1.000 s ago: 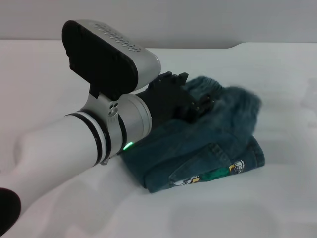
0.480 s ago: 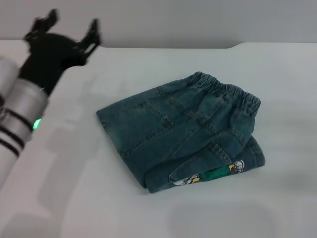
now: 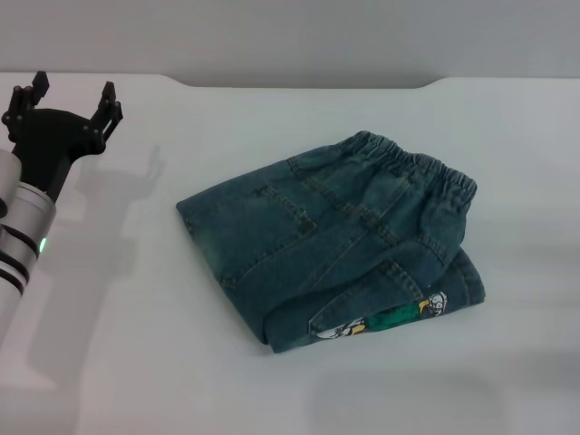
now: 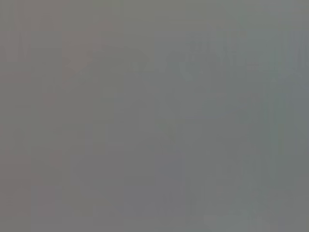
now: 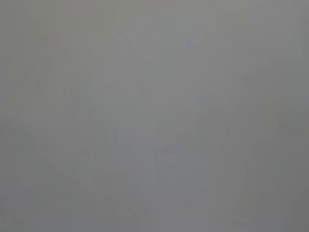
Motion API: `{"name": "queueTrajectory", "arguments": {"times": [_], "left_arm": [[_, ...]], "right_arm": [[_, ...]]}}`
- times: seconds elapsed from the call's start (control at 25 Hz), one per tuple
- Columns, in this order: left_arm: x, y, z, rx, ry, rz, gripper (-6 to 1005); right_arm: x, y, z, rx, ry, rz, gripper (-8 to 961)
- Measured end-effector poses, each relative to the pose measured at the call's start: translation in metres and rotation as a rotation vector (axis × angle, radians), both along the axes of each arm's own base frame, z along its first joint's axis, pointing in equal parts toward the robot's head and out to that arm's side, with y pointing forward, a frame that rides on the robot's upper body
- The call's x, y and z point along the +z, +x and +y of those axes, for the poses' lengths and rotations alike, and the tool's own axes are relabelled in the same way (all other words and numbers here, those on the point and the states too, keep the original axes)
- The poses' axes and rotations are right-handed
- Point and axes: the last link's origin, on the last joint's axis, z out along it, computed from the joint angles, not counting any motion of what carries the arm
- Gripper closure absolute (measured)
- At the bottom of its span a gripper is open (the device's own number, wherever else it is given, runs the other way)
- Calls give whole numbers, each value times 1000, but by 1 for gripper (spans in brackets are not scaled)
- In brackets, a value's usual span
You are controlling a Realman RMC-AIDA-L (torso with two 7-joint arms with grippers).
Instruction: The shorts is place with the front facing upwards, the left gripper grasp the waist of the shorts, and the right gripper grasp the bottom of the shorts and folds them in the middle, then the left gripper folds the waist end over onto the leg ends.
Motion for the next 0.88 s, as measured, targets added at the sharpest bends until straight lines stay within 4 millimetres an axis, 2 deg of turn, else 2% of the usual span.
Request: {"name": "queueTrajectory", "arguments": {"times": [0.04, 0.16, 0.48, 0.88], "left_arm": [[-4, -5, 4, 4, -10, 22, 156], [-9, -1, 4, -31, -17, 37, 156], [-11, 8, 3, -77, -27, -6, 156], [-14, 7, 1, -71, -44, -44, 157]], "right_arm": [[-2, -2, -2, 23, 2, -21, 706], [-5, -5, -6, 65, 12, -44, 638], [-8, -8, -5, 80, 4, -40, 470], [-10, -5, -1, 78, -10, -38, 470]]}}
